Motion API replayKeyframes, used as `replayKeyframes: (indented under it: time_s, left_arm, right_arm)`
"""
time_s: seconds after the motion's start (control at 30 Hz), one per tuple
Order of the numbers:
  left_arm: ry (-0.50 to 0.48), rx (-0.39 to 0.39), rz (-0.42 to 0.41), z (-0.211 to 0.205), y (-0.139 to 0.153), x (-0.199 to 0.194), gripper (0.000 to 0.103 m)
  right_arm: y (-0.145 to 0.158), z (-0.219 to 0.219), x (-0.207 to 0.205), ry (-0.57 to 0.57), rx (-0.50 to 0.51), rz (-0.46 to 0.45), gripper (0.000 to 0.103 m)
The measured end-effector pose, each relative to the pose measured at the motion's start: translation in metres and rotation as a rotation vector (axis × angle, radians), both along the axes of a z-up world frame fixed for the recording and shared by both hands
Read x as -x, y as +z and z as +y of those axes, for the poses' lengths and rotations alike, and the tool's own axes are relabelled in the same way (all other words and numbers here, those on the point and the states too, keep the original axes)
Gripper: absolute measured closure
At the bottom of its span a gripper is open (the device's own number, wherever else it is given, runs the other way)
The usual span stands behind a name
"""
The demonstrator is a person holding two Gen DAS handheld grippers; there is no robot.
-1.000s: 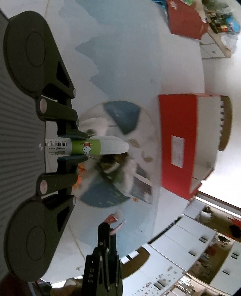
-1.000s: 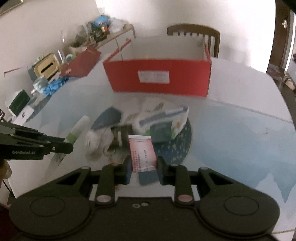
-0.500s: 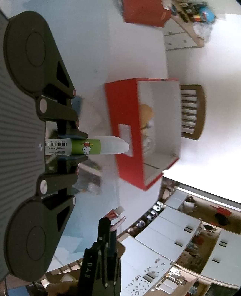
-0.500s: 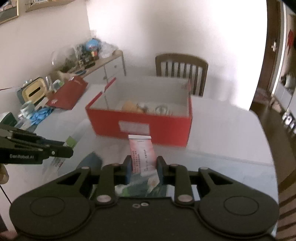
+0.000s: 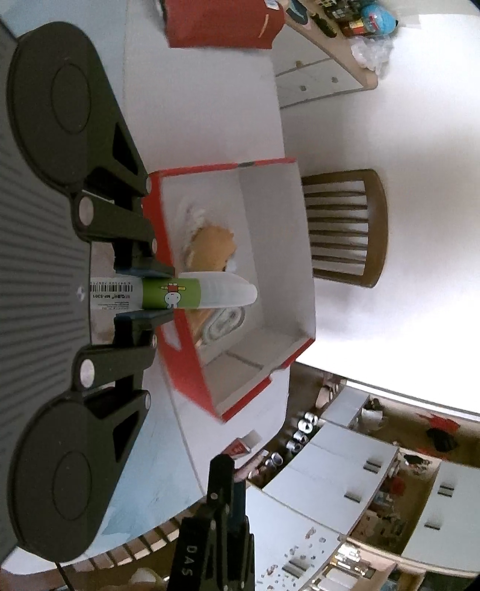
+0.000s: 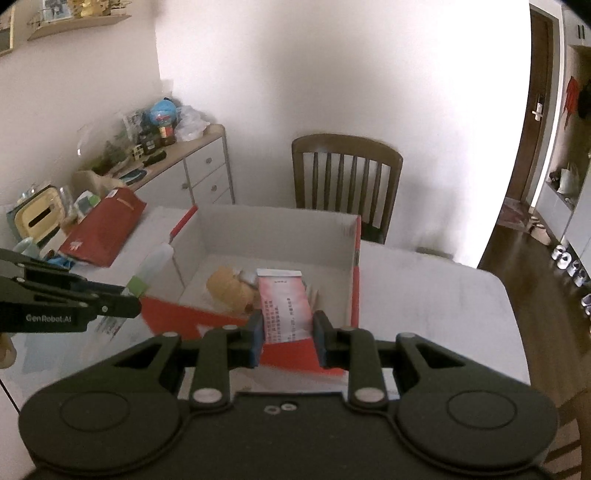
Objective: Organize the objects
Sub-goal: 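Carry the tube and pink-white box over the red box and lower them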
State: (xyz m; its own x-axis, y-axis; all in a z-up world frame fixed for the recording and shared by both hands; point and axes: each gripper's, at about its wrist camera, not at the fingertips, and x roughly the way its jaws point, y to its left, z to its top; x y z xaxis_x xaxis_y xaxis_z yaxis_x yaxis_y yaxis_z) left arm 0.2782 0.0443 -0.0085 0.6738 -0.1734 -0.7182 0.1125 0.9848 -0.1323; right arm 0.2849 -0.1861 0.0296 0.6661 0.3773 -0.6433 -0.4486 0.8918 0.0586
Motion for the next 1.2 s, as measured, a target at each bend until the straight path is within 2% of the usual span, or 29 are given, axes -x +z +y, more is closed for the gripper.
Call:
replayKeyframes:
  time_s: [0.27,0.67,0.93,1.2]
  left_arm:
    - [0.016,-0.066,0.026,0.013,-0.009,-0.048,0.086]
    - [0.058,-0.13,0.03,0.023,-0.012,-0.121,0.086]
    - [0.06,-0.22,0.068,0.019,-0.037,-0.161,0.086]
    - [0.044,-0.267,0.114,0.016,-0.063,-0.18,0.086]
  right_arm:
    - [-0.008,0.025,-0.038,0.02,0.039,0.013,0.076]
    - [-0.036,0.052,-0.08,-0.019,0.073,0.063,0.077]
    - [-0.057,0.063,-0.1,-0.038,0.1,0.103,0.076]
    - [-0.081,0.071,-0.108,-0.027,0.127,0.16,0.077]
